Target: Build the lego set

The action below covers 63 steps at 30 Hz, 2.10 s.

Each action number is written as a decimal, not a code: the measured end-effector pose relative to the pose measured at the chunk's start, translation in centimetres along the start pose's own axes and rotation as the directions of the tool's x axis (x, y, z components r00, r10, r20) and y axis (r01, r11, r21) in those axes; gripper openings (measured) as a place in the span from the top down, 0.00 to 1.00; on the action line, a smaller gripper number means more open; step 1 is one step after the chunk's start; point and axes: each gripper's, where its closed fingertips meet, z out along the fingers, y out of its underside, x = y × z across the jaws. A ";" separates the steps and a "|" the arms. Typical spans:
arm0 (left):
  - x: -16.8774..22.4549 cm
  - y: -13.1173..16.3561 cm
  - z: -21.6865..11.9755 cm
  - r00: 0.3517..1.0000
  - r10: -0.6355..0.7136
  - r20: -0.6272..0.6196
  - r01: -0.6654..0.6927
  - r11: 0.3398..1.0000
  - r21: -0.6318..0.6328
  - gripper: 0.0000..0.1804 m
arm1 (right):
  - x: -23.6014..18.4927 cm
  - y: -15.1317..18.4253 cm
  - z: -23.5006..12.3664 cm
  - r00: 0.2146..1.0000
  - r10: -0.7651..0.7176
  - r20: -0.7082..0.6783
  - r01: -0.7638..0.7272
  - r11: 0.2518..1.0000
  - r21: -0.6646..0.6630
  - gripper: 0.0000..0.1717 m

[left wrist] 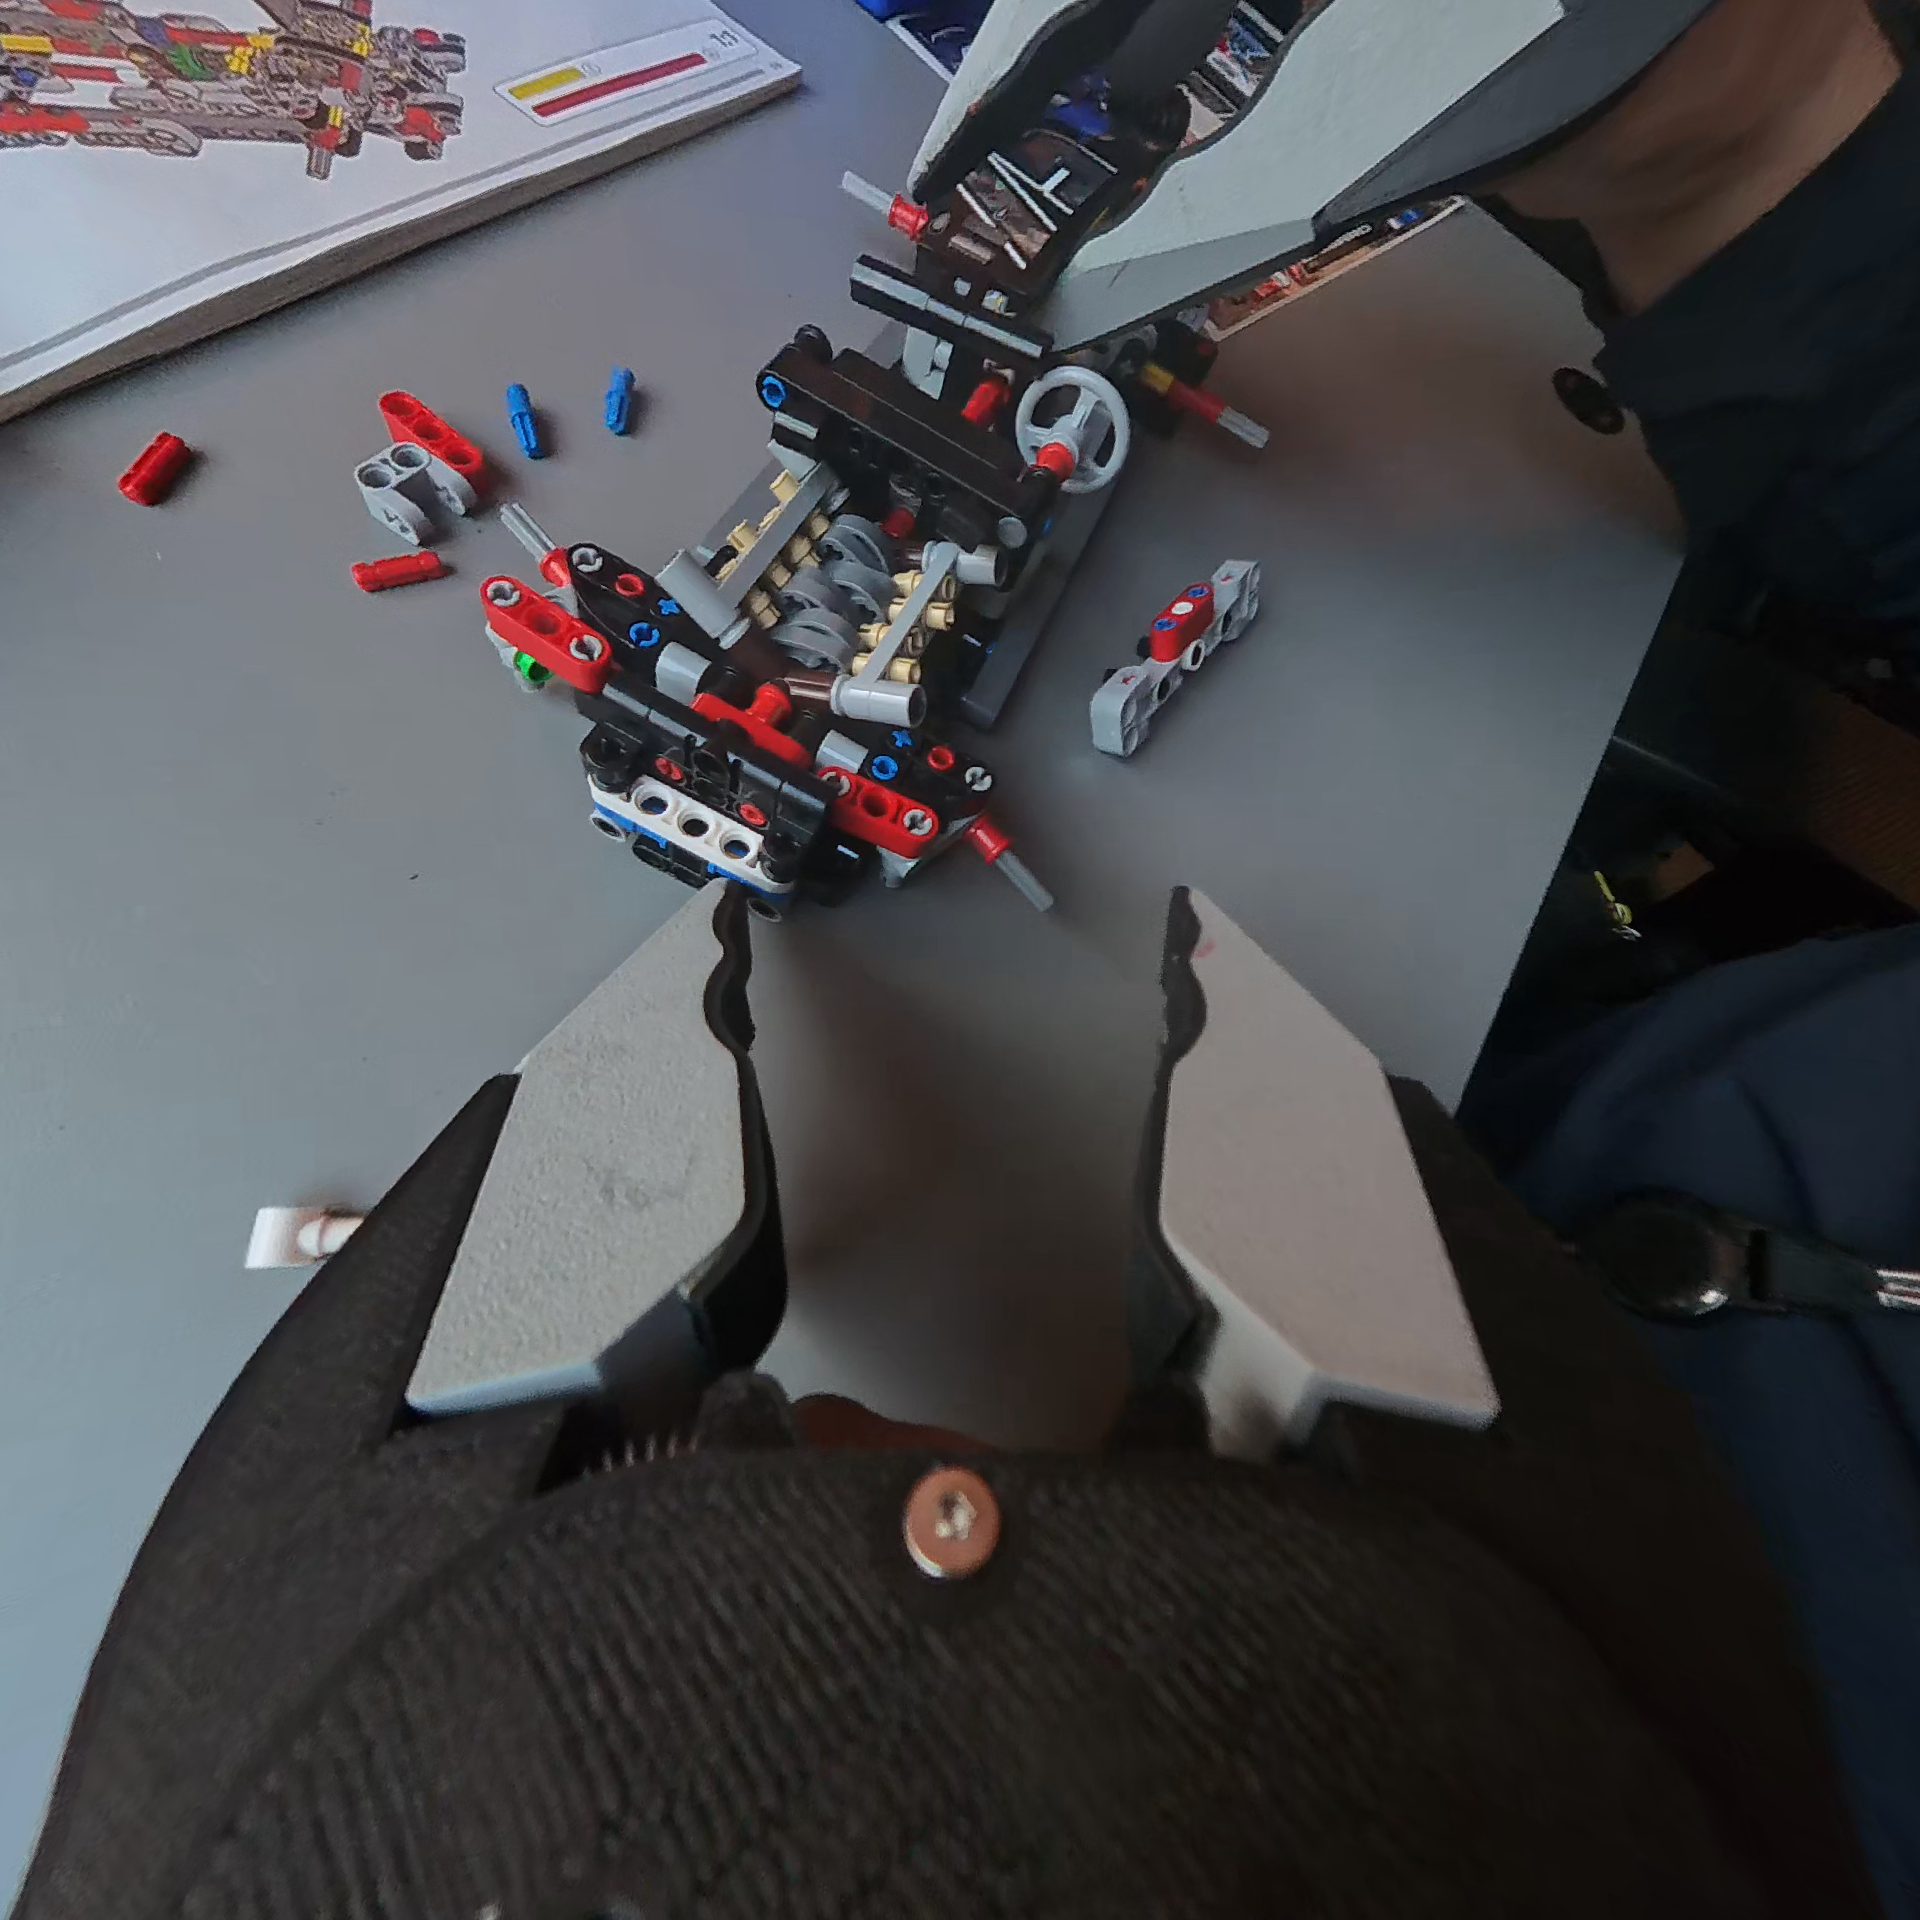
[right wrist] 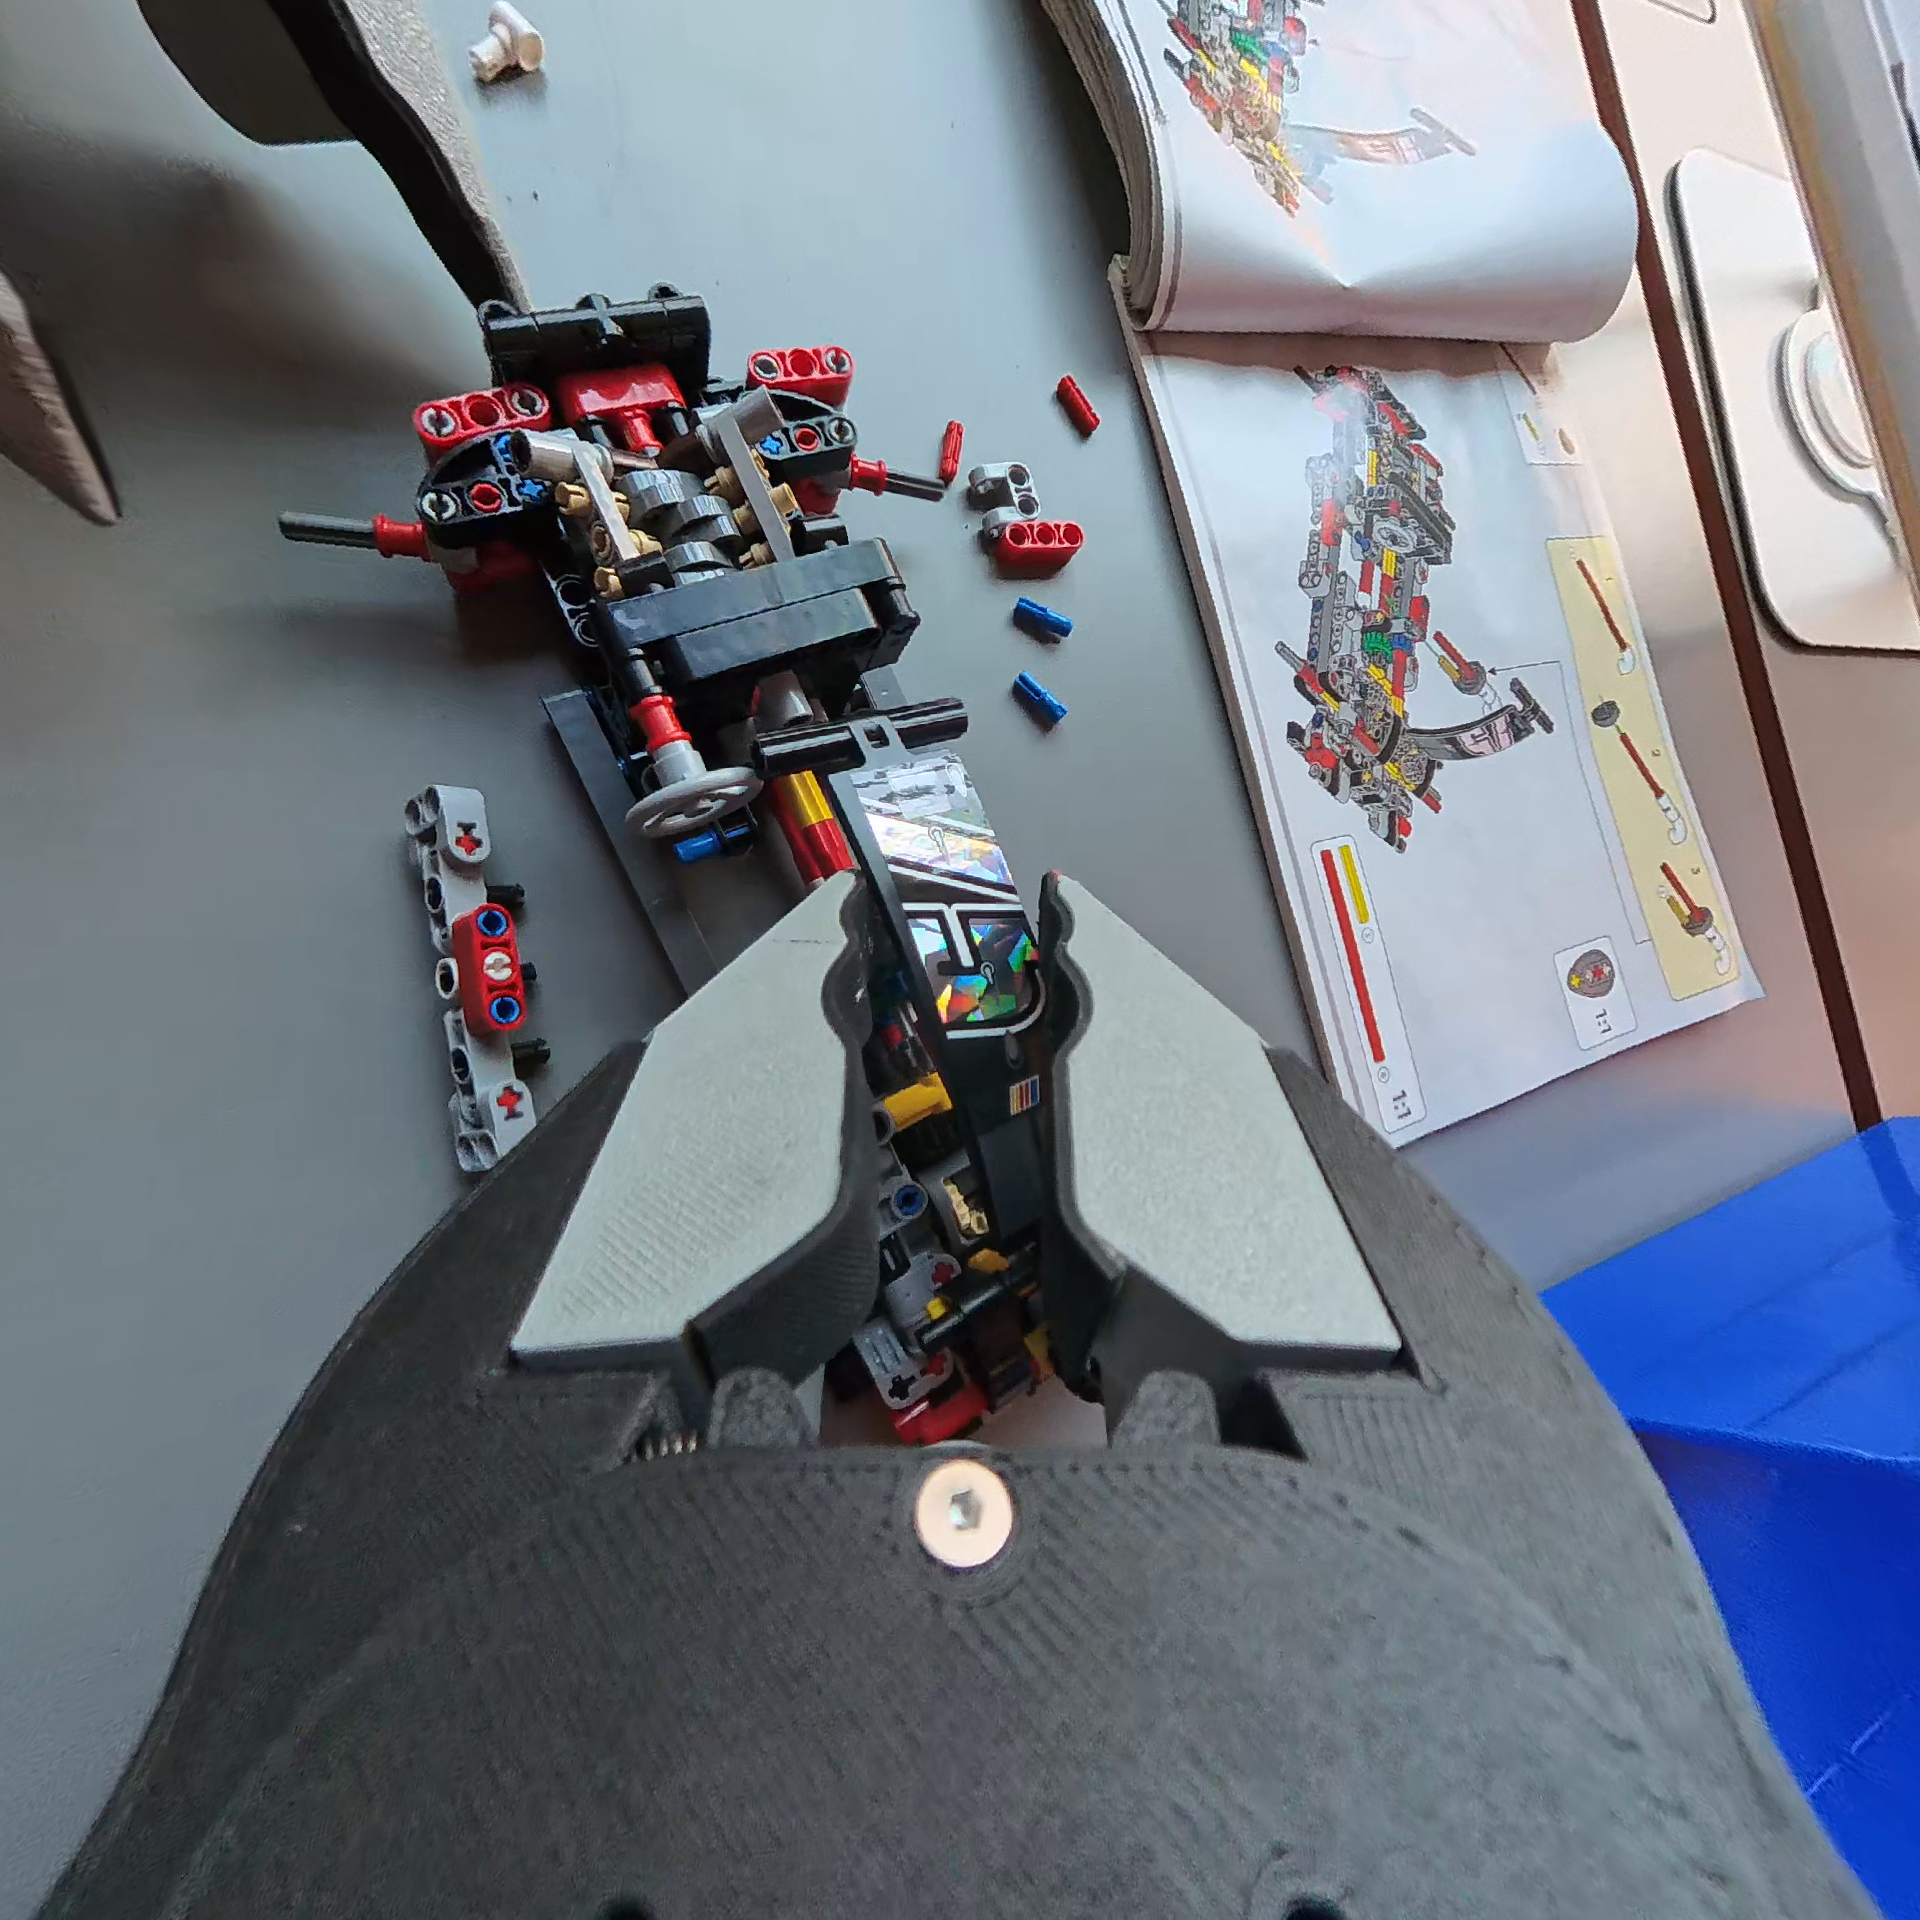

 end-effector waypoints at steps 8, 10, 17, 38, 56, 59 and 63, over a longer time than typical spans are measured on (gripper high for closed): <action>0.5 0.0 0.3 1.000 0.014 0.002 -0.014 1.000 -0.004 0.54 | -0.2 -0.1 0.0 0.998 -0.052 -0.028 0.053 0.999 0.011 0.84; 0.5 0.0 0.3 1.000 0.010 0.002 -0.010 1.000 -0.003 0.55 | -0.2 -0.2 0.1 0.997 -0.068 -0.036 0.069 0.998 0.006 0.84; 0.3 -0.2 0.1 0.999 -0.032 -0.022 0.032 0.999 0.011 0.57 | 0.0 -0.7 -0.4 0.996 -0.071 -0.045 0.073 0.996 0.046 0.84; -1.1 -0.5 -1.5 0.998 -0.046 -0.049 0.049 0.998 0.045 0.60 | 2.9 6.7 -8.5 0.901 0.379 0.211 -0.417 0.890 0.184 0.75; -1.6 -0.8 0.5 1.000 -0.030 0.006 0.030 0.999 -0.010 0.64 | -0.9 9.1 -3.1 0.905 0.306 0.297 -0.324 0.946 0.013 0.78; -1.4 -0.7 0.6 1.000 -0.007 0.021 0.008 1.000 -0.028 0.62 | -0.9 9.1 -3.1 0.911 0.292 0.292 -0.309 0.951 0.011 0.78; -1.4 -0.8 0.5 0.999 -0.032 0.006 0.033 0.999 -0.030 0.62 | -1.0 9.0 -3.1 0.912 0.289 0.290 -0.304 0.953 0.007 0.78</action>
